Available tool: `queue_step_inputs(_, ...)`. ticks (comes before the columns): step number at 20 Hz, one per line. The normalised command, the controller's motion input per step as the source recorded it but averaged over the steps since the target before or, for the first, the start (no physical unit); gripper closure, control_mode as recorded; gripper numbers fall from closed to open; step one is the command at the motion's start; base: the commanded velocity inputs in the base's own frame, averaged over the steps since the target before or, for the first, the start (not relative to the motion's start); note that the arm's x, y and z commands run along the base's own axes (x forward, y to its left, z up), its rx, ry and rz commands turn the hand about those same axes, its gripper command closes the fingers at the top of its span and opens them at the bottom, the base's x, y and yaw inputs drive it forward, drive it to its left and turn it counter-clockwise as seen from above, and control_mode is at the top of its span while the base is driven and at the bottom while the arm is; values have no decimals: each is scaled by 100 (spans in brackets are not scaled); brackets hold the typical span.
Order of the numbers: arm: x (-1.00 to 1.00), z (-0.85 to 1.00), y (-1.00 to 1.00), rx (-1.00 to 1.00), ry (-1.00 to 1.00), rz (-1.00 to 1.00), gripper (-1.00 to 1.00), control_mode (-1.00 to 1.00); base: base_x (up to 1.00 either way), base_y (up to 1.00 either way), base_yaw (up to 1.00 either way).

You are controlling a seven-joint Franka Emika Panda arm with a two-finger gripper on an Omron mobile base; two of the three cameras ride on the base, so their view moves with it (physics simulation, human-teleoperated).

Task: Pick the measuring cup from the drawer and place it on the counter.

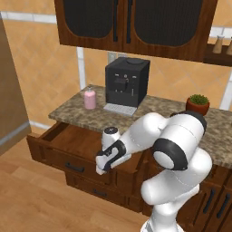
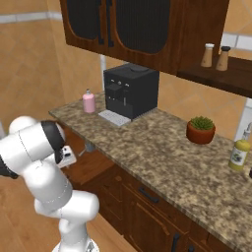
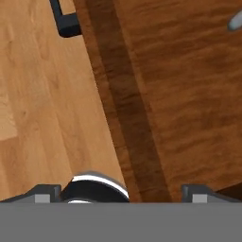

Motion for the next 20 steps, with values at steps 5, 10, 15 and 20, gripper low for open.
queue_step_inputs(5,-67,-16,1,-2,15,11,-100,-100,0,0,0)
queue_step_inputs(10,-100,0,23,-1,0,13,-100,-100,0,0,0)
queue_step_inputs(15,-100,0,47,-7,0,14,-100,-100,0,0,0)
queue_step_inputs(20,-100,36,58,-5,0,6,-100,-100,0,0,0)
